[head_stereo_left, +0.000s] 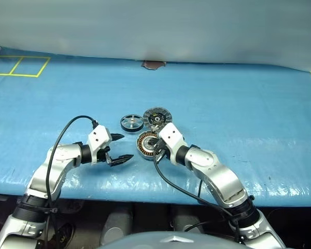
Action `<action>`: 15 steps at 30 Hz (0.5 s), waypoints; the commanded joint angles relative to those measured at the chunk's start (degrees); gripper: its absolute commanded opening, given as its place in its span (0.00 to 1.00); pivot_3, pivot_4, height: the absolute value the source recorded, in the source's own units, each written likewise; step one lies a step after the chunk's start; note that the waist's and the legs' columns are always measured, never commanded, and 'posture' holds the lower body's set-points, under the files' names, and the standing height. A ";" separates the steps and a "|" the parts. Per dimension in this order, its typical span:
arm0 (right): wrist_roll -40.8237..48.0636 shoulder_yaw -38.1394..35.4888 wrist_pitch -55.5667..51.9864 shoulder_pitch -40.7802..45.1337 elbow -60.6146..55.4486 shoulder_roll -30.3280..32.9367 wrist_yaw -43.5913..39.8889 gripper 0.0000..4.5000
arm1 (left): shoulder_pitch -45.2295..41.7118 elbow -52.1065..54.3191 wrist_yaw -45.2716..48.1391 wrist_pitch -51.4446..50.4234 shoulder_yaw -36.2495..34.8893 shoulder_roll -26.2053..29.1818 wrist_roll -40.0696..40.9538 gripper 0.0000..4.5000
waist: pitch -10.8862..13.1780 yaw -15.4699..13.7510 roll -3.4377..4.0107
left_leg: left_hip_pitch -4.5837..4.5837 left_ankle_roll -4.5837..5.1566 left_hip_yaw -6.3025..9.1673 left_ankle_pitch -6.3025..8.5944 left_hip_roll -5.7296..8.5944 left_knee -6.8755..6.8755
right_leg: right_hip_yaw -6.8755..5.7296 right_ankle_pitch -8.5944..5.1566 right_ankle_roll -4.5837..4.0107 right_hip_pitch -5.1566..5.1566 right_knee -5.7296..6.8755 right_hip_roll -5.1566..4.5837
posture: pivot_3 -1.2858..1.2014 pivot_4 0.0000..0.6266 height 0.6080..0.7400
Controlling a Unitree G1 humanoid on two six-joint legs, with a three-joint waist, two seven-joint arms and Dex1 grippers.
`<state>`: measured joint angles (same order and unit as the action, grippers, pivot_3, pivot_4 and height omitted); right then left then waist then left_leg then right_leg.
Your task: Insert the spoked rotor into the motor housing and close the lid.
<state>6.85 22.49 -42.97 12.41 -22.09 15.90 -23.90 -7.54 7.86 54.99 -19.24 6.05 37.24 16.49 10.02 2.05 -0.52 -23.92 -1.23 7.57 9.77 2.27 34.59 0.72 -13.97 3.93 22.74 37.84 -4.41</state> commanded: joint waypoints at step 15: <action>-0.55 1.43 -0.06 0.04 1.09 0.63 -0.68 0.01 | -0.86 0.59 -0.08 1.15 -1.03 -0.08 0.07 1.00 | 0.00 0.00 0.00 | 0.01 0.00 0.00 0.00 0.00 0.00 | 0.00 0.00 0.00 0.00 -0.01 0.00 | 0.52 0.24 1.00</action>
<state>6.21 24.15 -42.91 12.57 -21.74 16.56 -24.22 -7.55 7.81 55.00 -19.20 6.05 37.24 16.38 10.02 2.05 -0.52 -23.90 -1.23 7.57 9.77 2.27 34.59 0.71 -13.98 3.92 22.73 37.83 -4.41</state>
